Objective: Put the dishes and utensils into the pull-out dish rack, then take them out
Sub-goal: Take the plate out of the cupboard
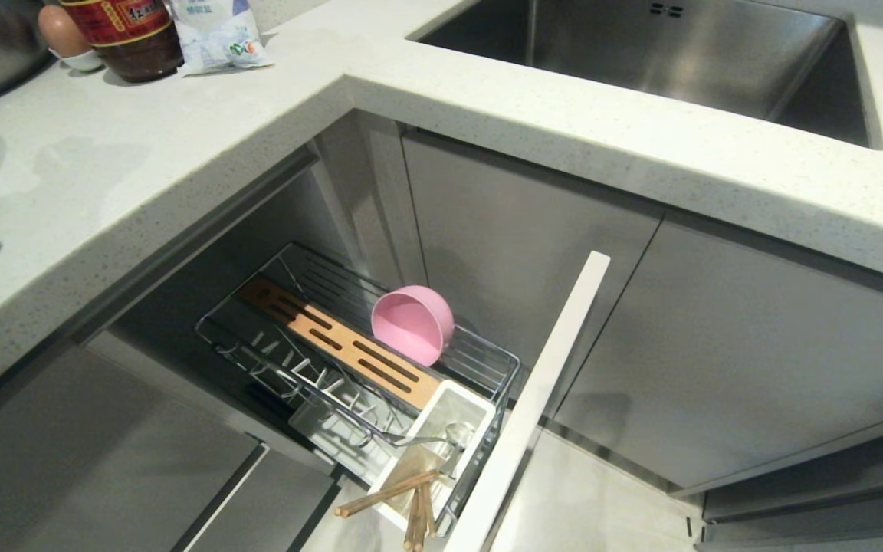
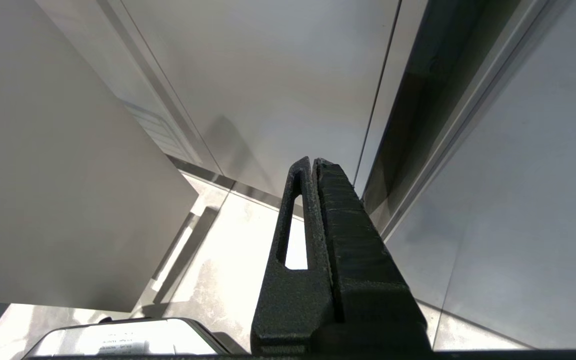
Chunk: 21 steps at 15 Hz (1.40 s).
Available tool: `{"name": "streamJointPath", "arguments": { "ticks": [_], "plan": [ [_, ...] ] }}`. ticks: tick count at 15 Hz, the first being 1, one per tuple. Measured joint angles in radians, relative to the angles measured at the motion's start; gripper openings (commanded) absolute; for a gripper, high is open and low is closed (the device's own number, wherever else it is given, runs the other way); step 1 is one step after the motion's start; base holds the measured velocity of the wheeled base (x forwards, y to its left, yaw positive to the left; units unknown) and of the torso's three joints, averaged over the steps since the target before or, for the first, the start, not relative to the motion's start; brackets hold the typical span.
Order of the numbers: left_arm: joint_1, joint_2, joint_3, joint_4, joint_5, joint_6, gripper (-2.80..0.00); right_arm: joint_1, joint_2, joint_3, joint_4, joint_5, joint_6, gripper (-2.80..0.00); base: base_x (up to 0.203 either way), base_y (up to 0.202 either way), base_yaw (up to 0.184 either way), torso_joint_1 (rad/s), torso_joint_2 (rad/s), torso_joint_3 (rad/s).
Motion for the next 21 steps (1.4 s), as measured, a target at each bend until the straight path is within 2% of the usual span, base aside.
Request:
{"name": "streamJointPath", "arguments": {
  "ticks": [10,14,21],
  "plan": [
    [-0.042,0.067,0.0,0.053,0.025,0.004,-2.8,0.0,0.0,0.0,0.0,0.0,0.0,-2.8,0.0,0.0,0.0,0.0,0.0,0.0],
    [-0.06,0.083,0.0,0.053,0.047,0.003,-2.8,0.0,0.0,0.0,0.0,0.0,0.0,-2.8,0.0,0.0,0.0,0.0,0.0,0.0],
    [-0.07,0.084,0.0,0.05,0.046,0.001,-2.8,0.0,0.0,0.0,0.0,0.0,0.0,-2.8,0.0,0.0,0.0,0.0,0.0,0.0]
  ]
}}
